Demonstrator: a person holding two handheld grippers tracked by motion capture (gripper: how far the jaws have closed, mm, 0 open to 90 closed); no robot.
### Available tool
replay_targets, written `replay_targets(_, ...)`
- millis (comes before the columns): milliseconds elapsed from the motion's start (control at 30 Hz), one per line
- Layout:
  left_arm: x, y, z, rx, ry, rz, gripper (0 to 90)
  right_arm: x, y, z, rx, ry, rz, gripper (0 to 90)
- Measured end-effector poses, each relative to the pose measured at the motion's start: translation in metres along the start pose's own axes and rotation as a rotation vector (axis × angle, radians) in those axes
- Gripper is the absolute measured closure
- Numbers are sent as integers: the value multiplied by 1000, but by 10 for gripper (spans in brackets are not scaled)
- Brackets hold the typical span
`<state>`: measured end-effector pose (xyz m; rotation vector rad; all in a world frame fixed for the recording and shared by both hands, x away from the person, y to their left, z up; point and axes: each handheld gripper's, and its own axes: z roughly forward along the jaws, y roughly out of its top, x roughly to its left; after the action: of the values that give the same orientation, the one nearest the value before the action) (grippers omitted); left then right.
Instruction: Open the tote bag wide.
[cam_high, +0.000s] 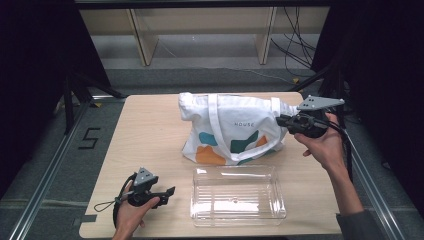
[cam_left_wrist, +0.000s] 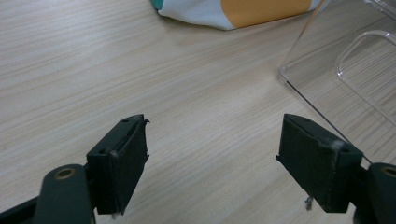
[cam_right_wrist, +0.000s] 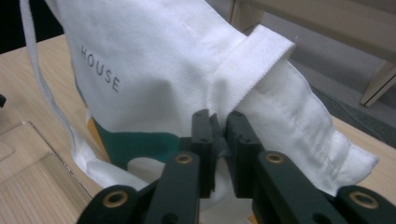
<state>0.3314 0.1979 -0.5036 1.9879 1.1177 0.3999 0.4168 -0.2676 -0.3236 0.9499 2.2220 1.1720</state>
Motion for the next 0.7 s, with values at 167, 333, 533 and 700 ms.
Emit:
replay_targets(167, -1, 0, 0, -7, 1, -9, 232, 13, -6, -6, -40, -11, -92, 859)
replay_targets(333, -3, 2, -1, -34, -20, -40, 239, 26, -22, 1, -17, 25, -144, 862)
replay_targets(533, -5, 8, -5, -79, -68, -66, 261, 30, -35, 10, -1, 49, -138, 863)
replay_targets(700, -21, 39, -15, -117, -129, 6, 281, 30, -38, 19, -14, 43, -155, 863)
